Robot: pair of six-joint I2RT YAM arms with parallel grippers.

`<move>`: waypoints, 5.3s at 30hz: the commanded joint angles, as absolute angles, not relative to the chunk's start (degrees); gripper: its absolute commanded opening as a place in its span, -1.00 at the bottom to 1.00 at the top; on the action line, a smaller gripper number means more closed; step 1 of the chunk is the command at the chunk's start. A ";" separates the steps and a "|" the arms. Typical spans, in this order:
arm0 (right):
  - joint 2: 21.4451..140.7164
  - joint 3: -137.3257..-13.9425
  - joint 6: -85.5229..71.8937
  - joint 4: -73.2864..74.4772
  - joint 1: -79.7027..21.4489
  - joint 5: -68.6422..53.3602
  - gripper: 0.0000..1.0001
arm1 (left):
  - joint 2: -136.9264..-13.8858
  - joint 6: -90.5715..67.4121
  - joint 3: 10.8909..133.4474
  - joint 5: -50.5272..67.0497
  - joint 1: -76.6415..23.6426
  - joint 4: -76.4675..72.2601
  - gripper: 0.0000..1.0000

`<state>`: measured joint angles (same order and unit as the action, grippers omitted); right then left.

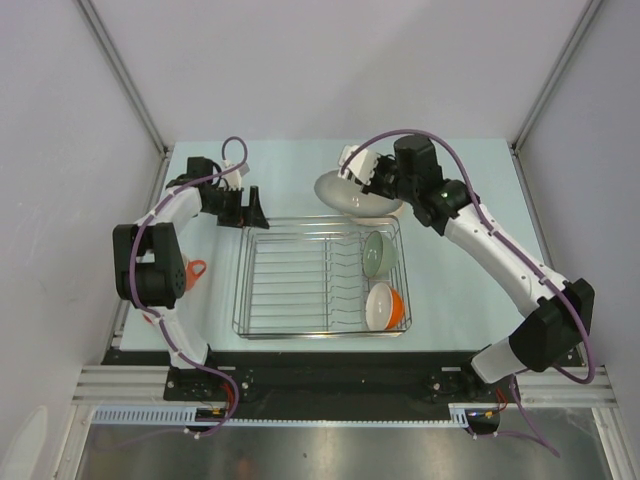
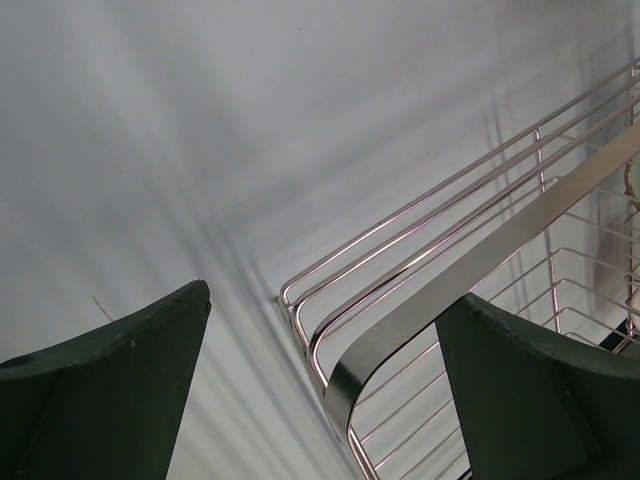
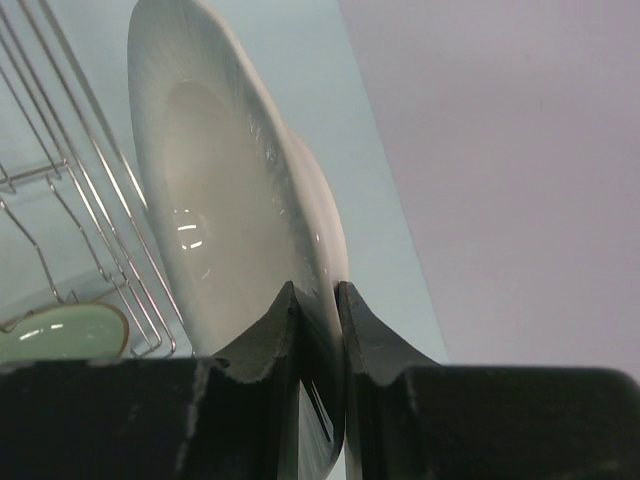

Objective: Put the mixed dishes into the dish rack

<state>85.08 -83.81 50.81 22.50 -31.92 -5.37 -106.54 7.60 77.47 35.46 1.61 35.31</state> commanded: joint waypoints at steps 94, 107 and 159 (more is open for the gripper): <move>87.19 -80.59 45.71 39.46 -38.24 -13.18 -1.00 | -106.17 8.97 76.20 30.76 1.50 30.15 0.94; 91.76 -81.74 44.03 41.04 -35.42 -15.56 -1.00 | -104.24 8.96 75.32 29.62 1.49 29.79 0.94; 94.85 -72.95 35.60 41.75 -47.11 -4.48 -1.00 | -104.59 9.49 75.85 28.92 1.41 29.62 0.94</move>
<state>92.86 -77.87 47.92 23.73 -47.07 9.10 -106.67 8.64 75.31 28.64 1.61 30.85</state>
